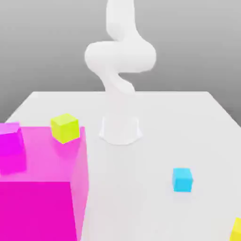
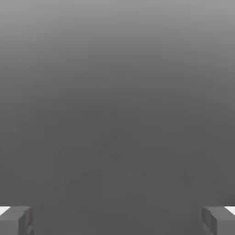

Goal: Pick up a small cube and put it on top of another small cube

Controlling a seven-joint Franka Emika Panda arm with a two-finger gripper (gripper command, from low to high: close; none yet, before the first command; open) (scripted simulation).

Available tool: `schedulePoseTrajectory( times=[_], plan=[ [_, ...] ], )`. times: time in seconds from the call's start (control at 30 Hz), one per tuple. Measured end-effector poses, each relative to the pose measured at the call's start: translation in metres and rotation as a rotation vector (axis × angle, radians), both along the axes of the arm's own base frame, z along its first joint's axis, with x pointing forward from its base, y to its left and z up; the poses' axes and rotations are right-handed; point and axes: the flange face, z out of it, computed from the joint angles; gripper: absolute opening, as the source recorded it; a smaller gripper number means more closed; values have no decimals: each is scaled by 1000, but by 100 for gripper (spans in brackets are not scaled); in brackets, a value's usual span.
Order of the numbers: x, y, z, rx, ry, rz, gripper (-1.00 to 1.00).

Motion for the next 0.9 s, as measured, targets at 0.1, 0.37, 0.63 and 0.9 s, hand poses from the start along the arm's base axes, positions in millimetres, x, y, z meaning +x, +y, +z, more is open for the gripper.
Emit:
schedulePoseTrajectory(
  times=[0.1, 0.37, 0.63, 0.9],
  plan=[
    [31, 34, -74, -90, 102, 183, 0],
    [31, 124, -274, -312, 342, 696, 0],
    [-66, 171, -456, -515, 558, 1260, 0],
    [-76, 172, -529, -527, 574, 1307, -100]
  ],
)
